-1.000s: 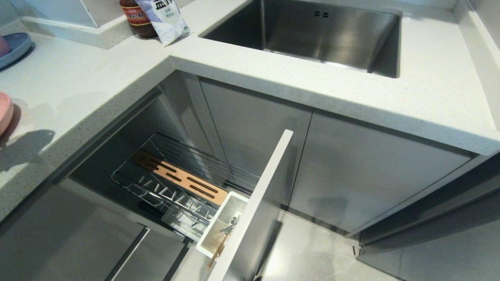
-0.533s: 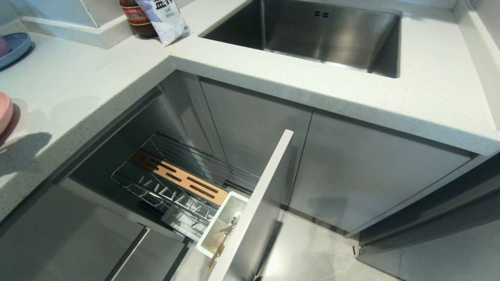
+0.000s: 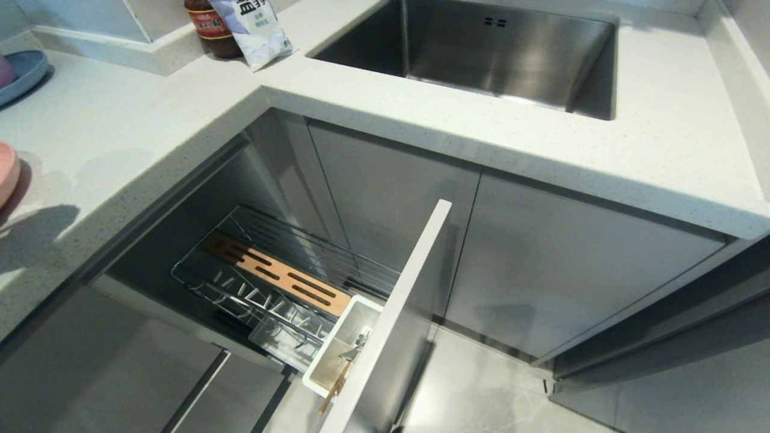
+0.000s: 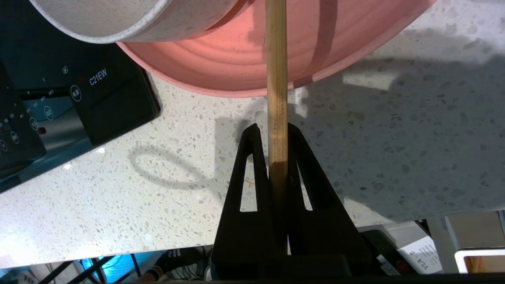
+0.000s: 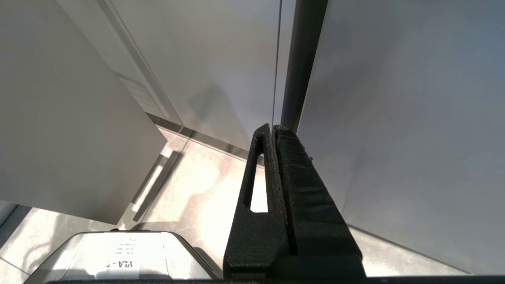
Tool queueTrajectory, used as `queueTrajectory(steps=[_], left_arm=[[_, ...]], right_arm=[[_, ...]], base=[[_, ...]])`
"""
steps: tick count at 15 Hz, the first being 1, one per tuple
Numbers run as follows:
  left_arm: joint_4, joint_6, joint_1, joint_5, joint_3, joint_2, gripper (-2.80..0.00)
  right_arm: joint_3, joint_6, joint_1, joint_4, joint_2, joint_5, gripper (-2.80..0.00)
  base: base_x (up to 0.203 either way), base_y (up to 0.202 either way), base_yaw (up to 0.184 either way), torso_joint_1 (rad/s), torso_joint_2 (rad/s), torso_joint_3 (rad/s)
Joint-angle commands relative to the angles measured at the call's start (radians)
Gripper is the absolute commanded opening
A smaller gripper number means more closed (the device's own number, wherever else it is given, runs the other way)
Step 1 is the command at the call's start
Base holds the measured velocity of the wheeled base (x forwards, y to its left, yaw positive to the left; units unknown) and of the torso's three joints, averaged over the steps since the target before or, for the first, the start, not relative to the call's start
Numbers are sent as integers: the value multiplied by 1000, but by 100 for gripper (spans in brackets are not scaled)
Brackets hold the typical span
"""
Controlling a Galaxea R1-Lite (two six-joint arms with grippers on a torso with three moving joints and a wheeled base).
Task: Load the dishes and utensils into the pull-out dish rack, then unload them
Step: Take the chopsticks out of the cupboard
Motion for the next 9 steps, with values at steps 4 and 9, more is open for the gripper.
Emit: queueTrajectory(steps=[4, 9], left_arm=[[-2, 2, 0, 3, 5, -1, 0], [-10, 2, 0, 5, 1, -13, 0]], right_arm=[[2, -1, 0, 0, -2, 0, -280], [1, -1, 0, 0, -2, 0, -280]], base=[[0, 0, 0, 0, 0, 0], [0, 0, 0, 0, 0, 0]])
